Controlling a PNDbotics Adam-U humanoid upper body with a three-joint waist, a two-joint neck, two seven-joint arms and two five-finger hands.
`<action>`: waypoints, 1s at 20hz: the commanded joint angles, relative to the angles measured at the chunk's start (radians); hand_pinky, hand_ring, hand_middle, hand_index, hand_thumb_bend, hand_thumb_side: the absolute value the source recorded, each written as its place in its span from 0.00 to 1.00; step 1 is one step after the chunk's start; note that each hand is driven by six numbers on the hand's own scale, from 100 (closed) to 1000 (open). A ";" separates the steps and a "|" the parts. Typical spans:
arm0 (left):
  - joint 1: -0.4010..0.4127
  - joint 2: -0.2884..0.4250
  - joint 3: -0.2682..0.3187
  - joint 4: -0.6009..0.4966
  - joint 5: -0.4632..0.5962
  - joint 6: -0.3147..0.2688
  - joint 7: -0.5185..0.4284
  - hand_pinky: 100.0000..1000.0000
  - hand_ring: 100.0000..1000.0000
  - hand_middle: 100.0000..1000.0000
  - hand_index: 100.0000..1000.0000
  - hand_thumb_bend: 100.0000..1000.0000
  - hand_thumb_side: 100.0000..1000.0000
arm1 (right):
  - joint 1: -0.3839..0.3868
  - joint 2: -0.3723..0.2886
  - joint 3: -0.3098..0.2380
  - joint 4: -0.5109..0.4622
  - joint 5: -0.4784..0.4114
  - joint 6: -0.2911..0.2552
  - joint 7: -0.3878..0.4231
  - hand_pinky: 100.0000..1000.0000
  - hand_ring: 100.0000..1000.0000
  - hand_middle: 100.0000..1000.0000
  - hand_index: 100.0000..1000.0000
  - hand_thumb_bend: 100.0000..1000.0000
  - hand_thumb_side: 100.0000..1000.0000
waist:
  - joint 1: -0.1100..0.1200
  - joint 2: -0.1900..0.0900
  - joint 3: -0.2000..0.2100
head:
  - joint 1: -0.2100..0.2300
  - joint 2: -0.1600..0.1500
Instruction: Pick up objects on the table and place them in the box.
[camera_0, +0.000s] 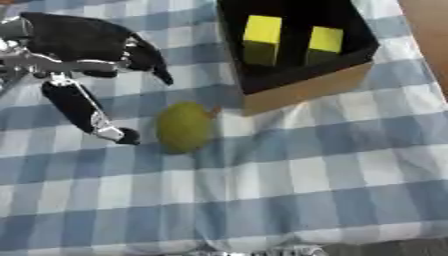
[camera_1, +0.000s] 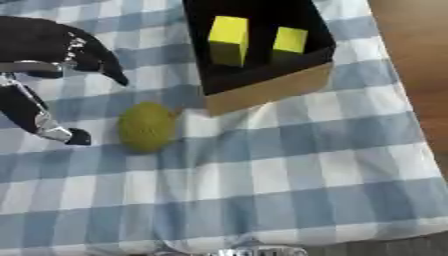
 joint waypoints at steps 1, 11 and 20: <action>-0.004 0.032 0.005 -0.023 -0.006 0.006 -0.011 0.86 0.80 0.72 0.87 0.47 0.53 | -0.007 -0.007 -0.007 -0.010 0.008 -0.001 -0.003 0.91 1.00 0.34 0.87 0.00 0.41 | -0.024 -0.003 0.003 | 0.006 -0.005; -0.008 -0.038 0.002 0.000 -0.035 0.046 0.027 0.86 0.80 0.72 0.89 0.45 0.55 | -0.011 -0.003 -0.004 -0.010 0.005 0.005 0.005 0.92 1.00 0.33 0.87 0.00 0.41 | -0.020 -0.001 0.006 | 0.013 -0.004; -0.038 -0.081 0.008 -0.032 -0.029 0.096 0.116 0.86 0.80 0.72 0.89 0.40 0.54 | -0.006 -0.007 -0.004 -0.010 0.007 0.014 0.009 0.92 1.00 0.33 0.87 0.00 0.41 | -0.002 -0.010 0.015 | 0.009 0.005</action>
